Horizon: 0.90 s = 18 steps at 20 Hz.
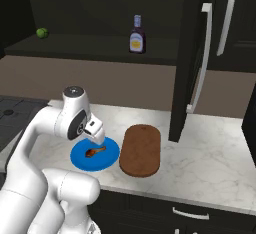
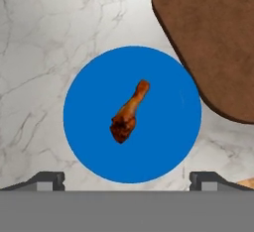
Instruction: Pick the chicken drumstick from the plate and place it on the cutting board. Then pick the condiment bottle from the cabinet and place it next to the cutting board.
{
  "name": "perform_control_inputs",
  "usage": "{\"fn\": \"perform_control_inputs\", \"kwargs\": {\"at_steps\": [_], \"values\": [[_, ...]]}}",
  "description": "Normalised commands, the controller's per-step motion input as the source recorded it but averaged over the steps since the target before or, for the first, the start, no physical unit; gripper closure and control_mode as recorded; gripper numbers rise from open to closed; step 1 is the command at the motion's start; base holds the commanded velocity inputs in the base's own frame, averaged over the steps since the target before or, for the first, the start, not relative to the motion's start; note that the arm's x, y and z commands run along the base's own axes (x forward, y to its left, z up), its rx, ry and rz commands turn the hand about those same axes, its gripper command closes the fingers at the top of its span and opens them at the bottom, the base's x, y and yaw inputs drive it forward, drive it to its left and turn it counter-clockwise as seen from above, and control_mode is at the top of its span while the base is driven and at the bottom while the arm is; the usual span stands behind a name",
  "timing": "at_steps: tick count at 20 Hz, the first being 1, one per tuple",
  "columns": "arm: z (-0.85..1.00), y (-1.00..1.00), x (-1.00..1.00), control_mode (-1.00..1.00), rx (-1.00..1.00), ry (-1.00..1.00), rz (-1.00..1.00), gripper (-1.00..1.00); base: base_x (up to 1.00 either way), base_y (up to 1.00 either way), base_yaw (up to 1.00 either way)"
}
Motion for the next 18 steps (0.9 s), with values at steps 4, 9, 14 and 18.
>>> {"fn": "perform_control_inputs", "kwargs": {"at_steps": [4, 9, 14, 18], "values": [[-0.24, 0.00, 0.00, -1.00, 0.00, 0.00, -0.05, -1.00, 0.00, 0.00, 0.00], [-0.21, 0.00, 0.00, -1.00, 0.02, 0.00, -0.03, -1.00, 0.00, 0.00, 0.00], [-0.17, 0.00, 0.01, -1.00, 0.02, -0.01, -0.03, -1.00, 0.00, 0.00, 0.00], [-0.15, 0.00, 0.02, -1.00, 0.02, -0.01, -0.03, -1.00, 0.00, 0.00, 0.00]]}}
